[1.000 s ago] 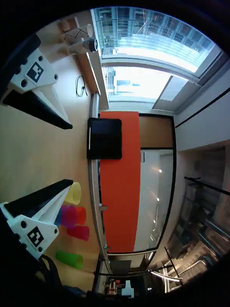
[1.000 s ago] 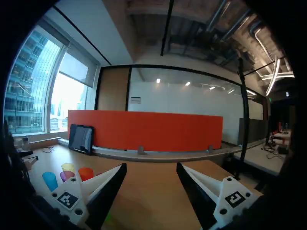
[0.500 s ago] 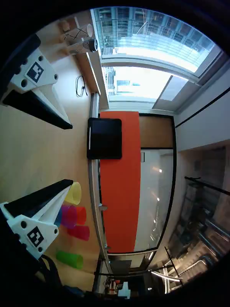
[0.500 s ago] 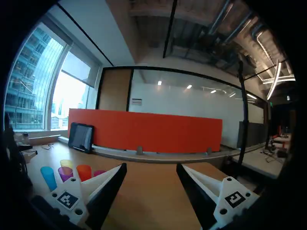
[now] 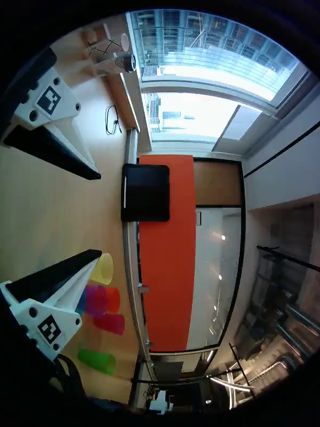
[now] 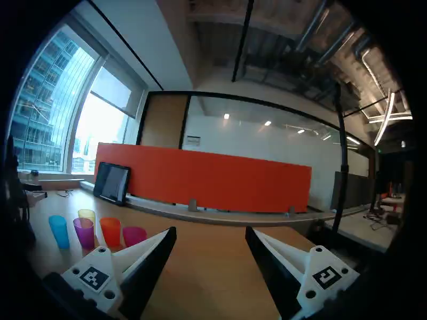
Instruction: Pour water
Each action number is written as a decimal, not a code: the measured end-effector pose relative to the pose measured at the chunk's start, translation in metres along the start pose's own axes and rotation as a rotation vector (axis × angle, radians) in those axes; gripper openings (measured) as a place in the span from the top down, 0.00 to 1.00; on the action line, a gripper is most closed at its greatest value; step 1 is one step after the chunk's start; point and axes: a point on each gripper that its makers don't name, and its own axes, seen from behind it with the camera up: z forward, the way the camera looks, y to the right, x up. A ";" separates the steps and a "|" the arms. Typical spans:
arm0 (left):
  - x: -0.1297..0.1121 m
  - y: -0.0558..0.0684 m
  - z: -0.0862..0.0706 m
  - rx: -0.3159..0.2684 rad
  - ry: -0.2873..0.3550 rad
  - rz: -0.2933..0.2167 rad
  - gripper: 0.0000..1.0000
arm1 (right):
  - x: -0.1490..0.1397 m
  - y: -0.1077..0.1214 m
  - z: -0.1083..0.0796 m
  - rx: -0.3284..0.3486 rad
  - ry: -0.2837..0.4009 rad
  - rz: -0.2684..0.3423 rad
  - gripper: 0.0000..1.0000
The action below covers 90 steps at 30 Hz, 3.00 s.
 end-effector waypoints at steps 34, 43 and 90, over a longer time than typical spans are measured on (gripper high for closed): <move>-0.001 0.000 0.000 0.000 0.000 0.000 0.03 | -0.056 -0.018 0.014 -0.008 -0.027 0.109 0.00; -0.001 0.000 0.001 0.000 0.000 0.000 0.03 | -0.061 -0.018 0.015 -0.011 -0.034 0.104 0.00; -0.001 0.000 0.000 0.000 0.000 0.000 0.03 | -0.072 -0.016 0.015 -0.013 -0.062 0.118 0.00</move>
